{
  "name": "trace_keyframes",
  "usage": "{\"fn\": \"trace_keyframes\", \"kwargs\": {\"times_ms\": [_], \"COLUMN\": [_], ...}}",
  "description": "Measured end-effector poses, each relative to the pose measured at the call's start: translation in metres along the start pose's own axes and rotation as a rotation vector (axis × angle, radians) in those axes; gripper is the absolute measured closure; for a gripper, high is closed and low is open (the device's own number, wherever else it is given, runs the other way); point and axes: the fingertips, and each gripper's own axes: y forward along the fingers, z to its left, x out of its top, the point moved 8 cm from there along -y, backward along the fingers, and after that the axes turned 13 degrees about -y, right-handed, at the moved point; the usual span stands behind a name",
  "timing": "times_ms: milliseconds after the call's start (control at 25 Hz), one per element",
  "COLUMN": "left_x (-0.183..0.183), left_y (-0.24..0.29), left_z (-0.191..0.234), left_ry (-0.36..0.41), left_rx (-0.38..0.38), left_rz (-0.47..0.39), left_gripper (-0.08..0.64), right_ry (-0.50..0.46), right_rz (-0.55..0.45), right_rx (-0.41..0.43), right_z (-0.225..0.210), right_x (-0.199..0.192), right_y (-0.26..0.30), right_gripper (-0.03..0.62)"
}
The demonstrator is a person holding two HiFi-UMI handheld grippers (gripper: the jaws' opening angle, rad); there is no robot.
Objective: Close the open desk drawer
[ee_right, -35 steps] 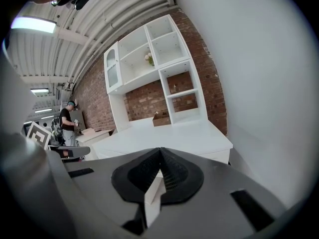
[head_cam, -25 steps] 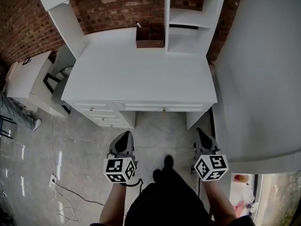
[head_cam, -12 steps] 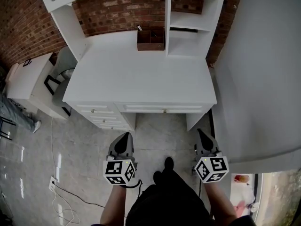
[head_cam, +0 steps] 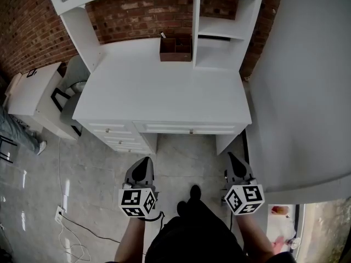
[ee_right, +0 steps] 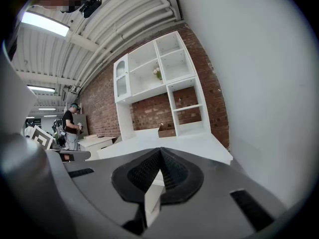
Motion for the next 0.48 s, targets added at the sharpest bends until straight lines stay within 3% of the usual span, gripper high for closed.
{"fn": "trace_keyframes", "kwargs": {"times_ms": [480], "left_x": [-0.0034], "left_y": [0.0075], "left_z": [-0.0015], "left_ry": [-0.007], "left_rx": [-0.004], "left_rz": [0.007], "left_gripper": [0.551], "right_ry": [-0.006], "right_rz": [0.009], "right_rx": [-0.007], "right_z": [-0.0057], "right_x": [-0.0019], "right_y": [0.0022], "right_gripper": [0.588]}}
